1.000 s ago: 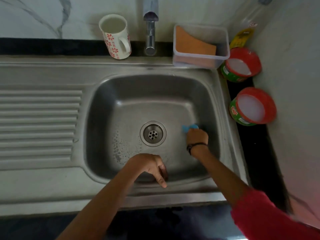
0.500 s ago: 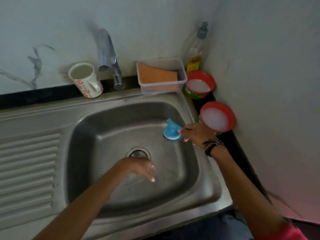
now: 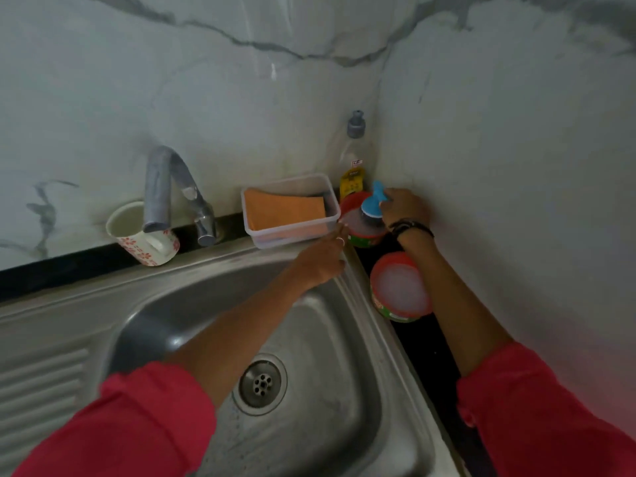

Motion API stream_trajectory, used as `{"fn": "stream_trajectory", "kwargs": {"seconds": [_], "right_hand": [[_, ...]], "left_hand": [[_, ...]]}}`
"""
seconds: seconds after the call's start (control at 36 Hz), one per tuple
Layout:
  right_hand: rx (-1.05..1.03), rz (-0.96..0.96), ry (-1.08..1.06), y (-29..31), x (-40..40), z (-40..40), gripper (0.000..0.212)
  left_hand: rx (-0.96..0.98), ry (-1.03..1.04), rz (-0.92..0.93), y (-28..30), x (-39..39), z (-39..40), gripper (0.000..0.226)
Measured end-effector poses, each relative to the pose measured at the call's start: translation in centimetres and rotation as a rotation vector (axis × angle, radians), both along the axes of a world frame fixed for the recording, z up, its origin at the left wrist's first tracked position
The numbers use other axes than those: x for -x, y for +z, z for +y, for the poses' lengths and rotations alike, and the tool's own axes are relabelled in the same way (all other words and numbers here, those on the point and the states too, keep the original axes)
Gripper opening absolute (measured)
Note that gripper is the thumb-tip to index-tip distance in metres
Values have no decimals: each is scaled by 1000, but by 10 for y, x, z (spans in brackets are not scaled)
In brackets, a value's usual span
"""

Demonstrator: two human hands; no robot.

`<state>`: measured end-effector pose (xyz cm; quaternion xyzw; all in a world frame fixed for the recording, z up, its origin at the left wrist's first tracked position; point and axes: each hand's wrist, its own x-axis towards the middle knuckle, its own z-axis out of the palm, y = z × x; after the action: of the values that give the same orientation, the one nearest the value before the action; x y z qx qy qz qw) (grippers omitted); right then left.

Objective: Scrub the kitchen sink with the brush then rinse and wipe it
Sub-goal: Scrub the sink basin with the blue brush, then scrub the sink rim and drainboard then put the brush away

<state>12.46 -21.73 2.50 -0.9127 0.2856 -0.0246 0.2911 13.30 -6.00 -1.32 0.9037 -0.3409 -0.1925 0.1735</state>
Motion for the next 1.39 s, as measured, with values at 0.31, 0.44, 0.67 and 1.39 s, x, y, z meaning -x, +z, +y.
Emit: {"fn": "stream_trajectory", "kwargs": {"seconds": [0.31,0.44,0.67,1.39], "right_hand": [[28,227,196,-2,-9,-1,42],[258,157,173,2,-9,7,38],[164,-8,208,-5,3,17,42],[-374,-229,313,-24,97,187,10]], "left_hand": [[-31,15,-25,-12,-7,-8,76],[-71,8,-44,-11,-7,-8,75],[-35,8,-72,-7,0,3,75],[-328,224,-152,-44,75,259,63]]}}
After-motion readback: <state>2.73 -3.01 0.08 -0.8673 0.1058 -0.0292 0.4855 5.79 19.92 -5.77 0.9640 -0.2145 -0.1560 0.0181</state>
